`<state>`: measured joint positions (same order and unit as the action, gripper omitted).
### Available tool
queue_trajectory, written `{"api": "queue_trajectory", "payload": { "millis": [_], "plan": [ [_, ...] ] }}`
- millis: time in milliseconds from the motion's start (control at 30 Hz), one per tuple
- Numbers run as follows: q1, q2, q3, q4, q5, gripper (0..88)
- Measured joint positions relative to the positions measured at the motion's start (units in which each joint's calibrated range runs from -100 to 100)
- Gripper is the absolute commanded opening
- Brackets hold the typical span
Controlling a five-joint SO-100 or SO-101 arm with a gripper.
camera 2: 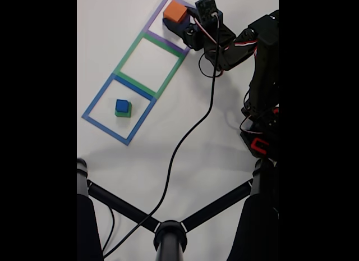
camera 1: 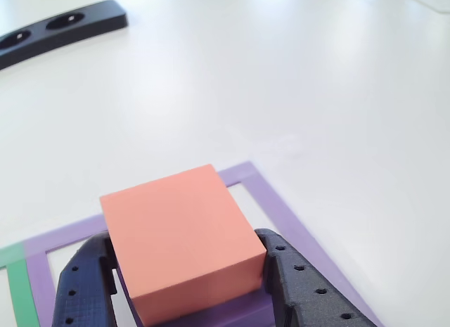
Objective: Tower of hanoi
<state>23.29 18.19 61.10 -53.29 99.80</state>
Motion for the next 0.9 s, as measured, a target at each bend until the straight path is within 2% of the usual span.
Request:
{"api": "queue_trajectory", "payload": {
  "millis": [567, 733, 900],
  "plan": [
    [-0.2, -1.0, 0.1, 0.4, 0.0, 12.9],
    [-1.1, -9.1, 2.0, 7.2, 0.0, 13.3],
    [-2.6, -21.8, 2.5, 20.1, 0.0, 13.2]
  ]
}}
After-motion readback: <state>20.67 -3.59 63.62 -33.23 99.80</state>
